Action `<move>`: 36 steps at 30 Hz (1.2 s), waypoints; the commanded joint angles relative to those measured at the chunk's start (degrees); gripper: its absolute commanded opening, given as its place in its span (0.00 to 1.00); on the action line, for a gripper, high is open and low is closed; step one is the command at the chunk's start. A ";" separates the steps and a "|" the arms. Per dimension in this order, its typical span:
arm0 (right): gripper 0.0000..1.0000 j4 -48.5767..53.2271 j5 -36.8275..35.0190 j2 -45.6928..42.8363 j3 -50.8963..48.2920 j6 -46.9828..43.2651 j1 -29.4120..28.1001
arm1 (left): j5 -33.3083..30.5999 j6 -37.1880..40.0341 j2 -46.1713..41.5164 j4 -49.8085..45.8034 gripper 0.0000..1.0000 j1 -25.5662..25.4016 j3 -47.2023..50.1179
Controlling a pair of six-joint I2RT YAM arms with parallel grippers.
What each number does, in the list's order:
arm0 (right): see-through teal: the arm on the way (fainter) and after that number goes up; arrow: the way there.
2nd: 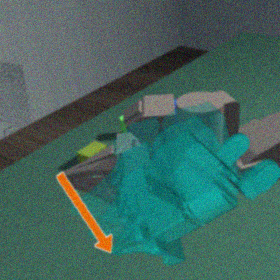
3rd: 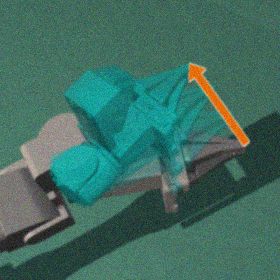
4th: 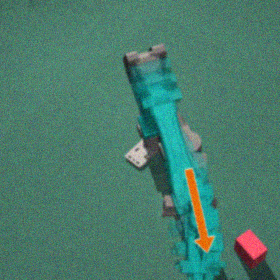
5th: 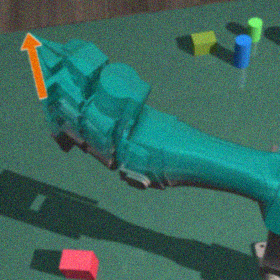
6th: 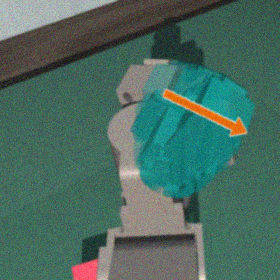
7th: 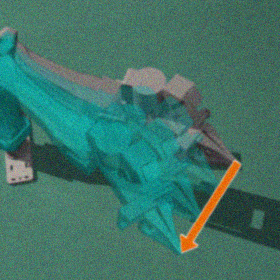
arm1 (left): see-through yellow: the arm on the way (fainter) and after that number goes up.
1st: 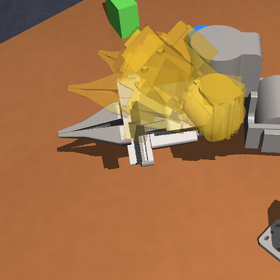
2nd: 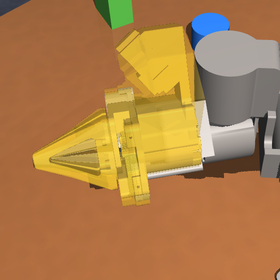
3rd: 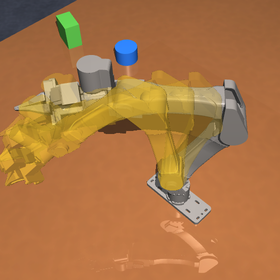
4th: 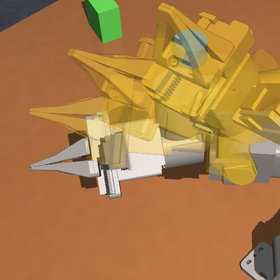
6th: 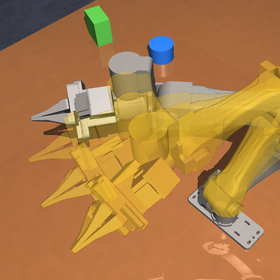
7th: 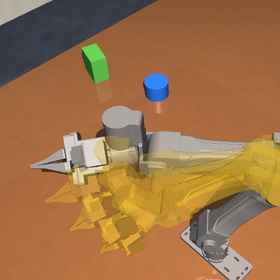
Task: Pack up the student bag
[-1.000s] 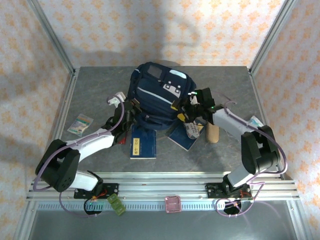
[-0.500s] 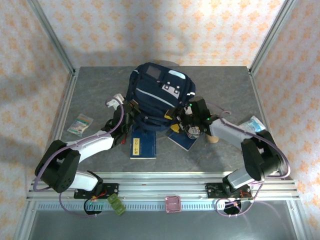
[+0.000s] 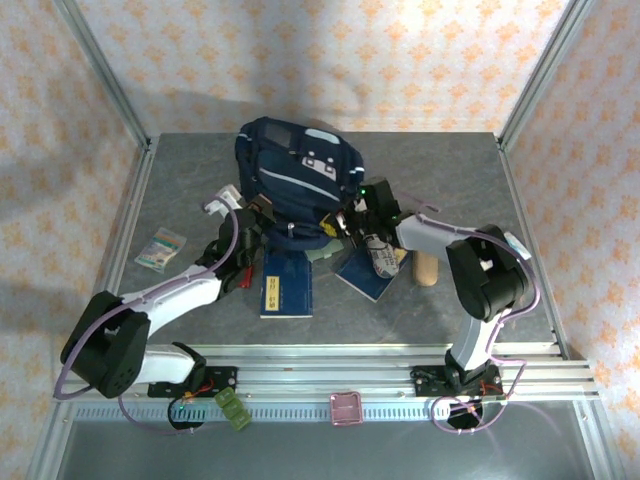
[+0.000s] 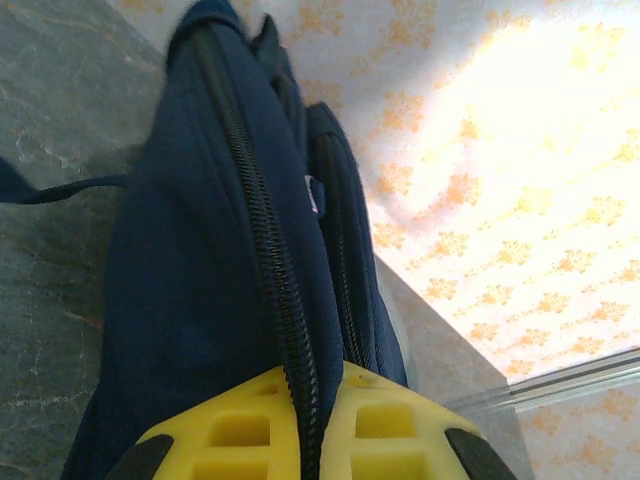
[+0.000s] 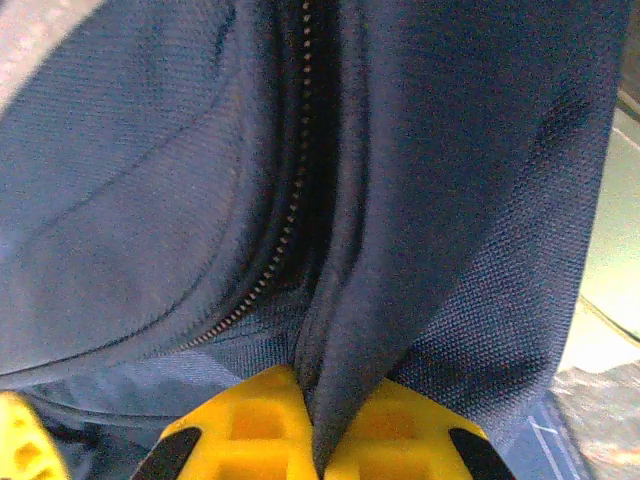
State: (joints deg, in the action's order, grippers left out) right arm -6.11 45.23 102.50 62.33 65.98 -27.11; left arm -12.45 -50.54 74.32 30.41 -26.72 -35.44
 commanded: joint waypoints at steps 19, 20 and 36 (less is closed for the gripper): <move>0.00 -14.72 -1.38 -2.48 3.45 1.42 3.72 | 18.97 16.61 -5.52 -19.62 0.59 -3.65 -5.77; 0.00 -15.86 -0.93 -2.41 3.29 2.30 3.71 | 18.63 16.62 -5.03 -20.01 0.59 -4.56 -5.79; 0.00 -17.05 -0.32 -2.83 5.17 3.92 2.94 | 16.94 21.22 6.46 -22.26 0.57 -8.17 -10.88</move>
State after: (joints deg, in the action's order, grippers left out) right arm -16.08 44.16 100.57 64.95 69.28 -23.75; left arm 4.10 -31.05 79.13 9.26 -34.79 -43.18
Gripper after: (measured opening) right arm 0.042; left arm 0.579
